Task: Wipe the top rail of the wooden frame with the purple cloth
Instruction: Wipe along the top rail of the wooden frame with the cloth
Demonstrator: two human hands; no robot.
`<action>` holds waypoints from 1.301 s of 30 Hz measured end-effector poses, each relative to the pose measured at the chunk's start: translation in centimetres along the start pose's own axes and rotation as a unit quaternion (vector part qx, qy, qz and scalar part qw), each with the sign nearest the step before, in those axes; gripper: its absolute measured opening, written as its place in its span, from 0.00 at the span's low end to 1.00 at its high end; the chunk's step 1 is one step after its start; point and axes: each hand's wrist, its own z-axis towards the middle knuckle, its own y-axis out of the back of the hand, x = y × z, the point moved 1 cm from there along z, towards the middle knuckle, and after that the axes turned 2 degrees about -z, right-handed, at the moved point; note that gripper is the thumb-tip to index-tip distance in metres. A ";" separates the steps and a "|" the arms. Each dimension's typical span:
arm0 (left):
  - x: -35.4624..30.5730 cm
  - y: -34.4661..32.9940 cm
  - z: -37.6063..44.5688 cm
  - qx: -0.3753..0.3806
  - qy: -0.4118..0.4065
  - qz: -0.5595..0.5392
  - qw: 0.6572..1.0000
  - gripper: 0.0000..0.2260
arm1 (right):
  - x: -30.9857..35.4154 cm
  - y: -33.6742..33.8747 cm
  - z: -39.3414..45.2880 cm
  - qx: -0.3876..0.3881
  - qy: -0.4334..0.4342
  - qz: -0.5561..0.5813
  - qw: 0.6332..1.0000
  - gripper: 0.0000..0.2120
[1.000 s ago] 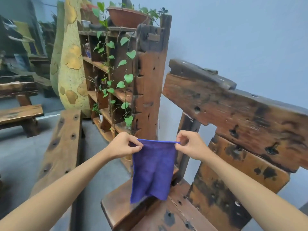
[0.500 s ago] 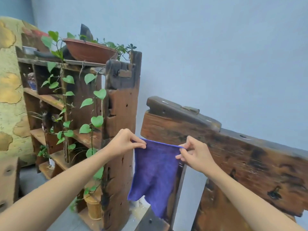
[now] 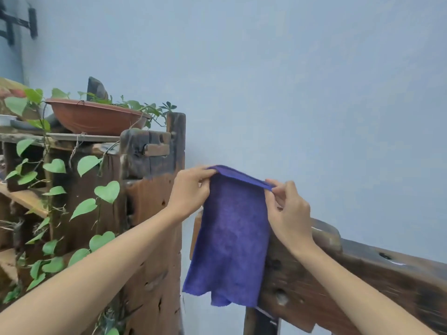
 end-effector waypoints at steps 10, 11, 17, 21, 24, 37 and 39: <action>4.0 -7.0 9.7 0.090 0.085 0.079 0.989 0.23 | -2.8 -10.1 7.2 0.108 0.064 -0.117 0.985 0.20; 4.7 -7.7 9.9 0.105 0.095 0.081 0.987 0.22 | -3.2 -11.2 7.3 0.126 0.046 -0.126 0.983 0.20; 9.9 -10.4 8.9 0.177 0.189 0.098 0.961 0.22 | -6.1 -16.4 7.5 0.278 -0.009 -0.196 0.940 0.30; 12.9 -11.5 8.2 0.237 0.213 0.107 0.942 0.23 | -7.8 -18.5 8.1 0.446 -0.081 -0.180 0.873 0.27; 13.3 -12.1 7.8 0.277 0.165 0.041 0.946 0.25 | -8.3 -18.9 8.6 0.504 -0.095 -0.164 0.842 0.29; 12.1 -10.2 6.3 0.363 0.149 0.068 0.917 0.34 | -6.6 -17.4 7.4 0.512 -0.065 -0.149 0.843 0.30; 11.8 -10.1 5.9 0.371 0.140 0.093 0.913 0.34 | -6.0 -16.7 6.7 0.500 -0.052 -0.170 0.847 0.29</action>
